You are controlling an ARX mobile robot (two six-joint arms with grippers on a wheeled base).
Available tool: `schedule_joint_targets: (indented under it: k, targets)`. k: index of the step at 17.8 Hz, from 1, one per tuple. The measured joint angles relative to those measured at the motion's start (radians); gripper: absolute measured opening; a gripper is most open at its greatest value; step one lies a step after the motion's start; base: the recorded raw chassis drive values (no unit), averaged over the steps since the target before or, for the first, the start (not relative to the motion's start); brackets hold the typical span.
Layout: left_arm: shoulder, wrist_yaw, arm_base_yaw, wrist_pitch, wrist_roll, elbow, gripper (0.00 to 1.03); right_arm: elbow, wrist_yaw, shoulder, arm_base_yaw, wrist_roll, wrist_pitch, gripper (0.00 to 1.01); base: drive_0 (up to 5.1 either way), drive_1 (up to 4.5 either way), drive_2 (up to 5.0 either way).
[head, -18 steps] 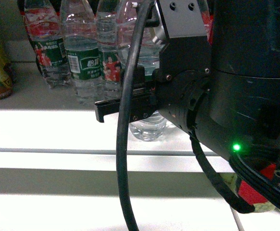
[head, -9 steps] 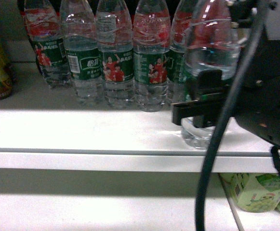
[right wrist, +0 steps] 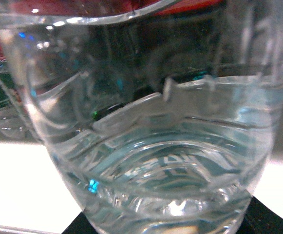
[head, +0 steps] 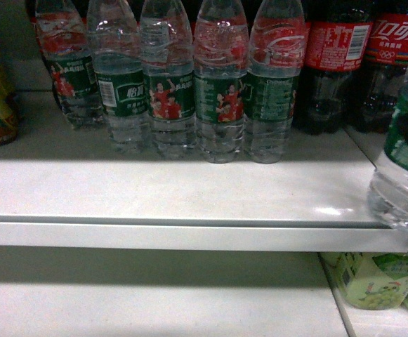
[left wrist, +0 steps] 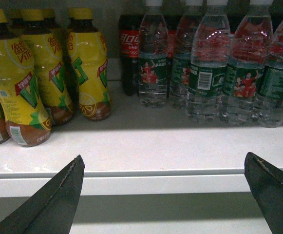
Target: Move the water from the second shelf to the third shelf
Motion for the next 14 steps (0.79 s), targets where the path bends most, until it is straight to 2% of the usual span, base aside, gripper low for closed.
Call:
schedule_joint_targets:
  k: [4, 7, 9, 12, 14]
  targets:
    - [0.000, 0.000, 0.000, 0.000, 0.000, 0.000, 0.98, -0.045, -0.051, -0.105, -0.073, 0.001, -0.070, 0.42, 0.0, 0.00, 0.0]
    - [0.000, 0.000, 0.000, 0.000, 0.000, 0.000, 0.98, -0.094, -0.133, -0.255, -0.137, 0.000, -0.177, 0.42, 0.0, 0.00, 0.0]
    - [0.000, 0.000, 0.000, 0.000, 0.000, 0.000, 0.98, -0.107, -0.155, -0.320, -0.182, 0.001, -0.227, 0.42, 0.0, 0.00, 0.0]
    - [0.000, 0.000, 0.000, 0.000, 0.000, 0.000, 0.98, -0.115, -0.161, -0.351, -0.200, 0.002, -0.248, 0.42, 0.0, 0.00, 0.0]
    - [0.000, 0.000, 0.000, 0.000, 0.000, 0.000, 0.98, -0.124, -0.194, -0.418, -0.235, 0.012, -0.313, 0.42, 0.0, 0.00, 0.0]
